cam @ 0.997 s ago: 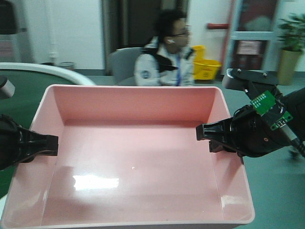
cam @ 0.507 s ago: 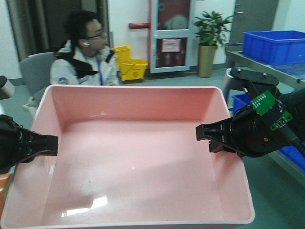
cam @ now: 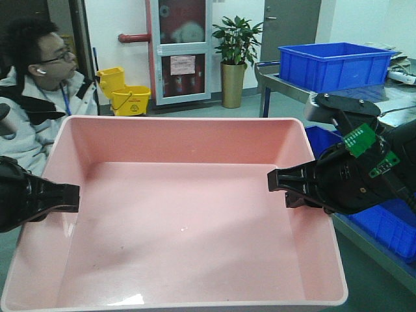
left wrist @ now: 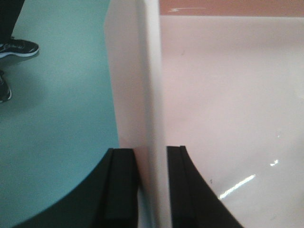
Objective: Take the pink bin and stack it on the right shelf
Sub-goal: 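Hold the pink bin with both grippers while the base drives to the table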
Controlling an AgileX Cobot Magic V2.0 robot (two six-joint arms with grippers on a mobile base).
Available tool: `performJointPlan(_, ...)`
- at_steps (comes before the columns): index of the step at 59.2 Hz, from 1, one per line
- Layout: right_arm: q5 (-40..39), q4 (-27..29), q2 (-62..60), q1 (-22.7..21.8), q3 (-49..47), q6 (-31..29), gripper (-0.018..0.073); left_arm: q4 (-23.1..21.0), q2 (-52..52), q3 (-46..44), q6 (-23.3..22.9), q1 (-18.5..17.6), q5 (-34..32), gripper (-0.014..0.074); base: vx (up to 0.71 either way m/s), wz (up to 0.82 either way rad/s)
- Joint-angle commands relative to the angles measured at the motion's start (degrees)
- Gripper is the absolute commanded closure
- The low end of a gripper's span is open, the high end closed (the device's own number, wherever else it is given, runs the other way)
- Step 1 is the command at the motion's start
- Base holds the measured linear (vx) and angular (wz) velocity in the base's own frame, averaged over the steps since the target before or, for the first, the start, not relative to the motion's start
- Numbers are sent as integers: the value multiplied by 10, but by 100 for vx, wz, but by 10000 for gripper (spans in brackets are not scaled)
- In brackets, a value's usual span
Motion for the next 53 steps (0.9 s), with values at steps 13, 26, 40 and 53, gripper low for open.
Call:
performJointPlan(13,-35,-38,-21,-10,-18,-4,568,5,-22,-16,4,2,-44,598,41,-7)
performJointPlan(26,-34,-38,-21,-10,-18,-4,568,5,-22,-16,4,2,-44,598,46,-2)
performJointPlan(40,-34,-38,-21,-10,-18,-4,568,5,-22,-16,4,2,-44,598,50,-5)
performJointPlan(53,-34,-38,-21,-10,-18,-4,568,5,-22,-16,4,2,-44,598,51,-20)
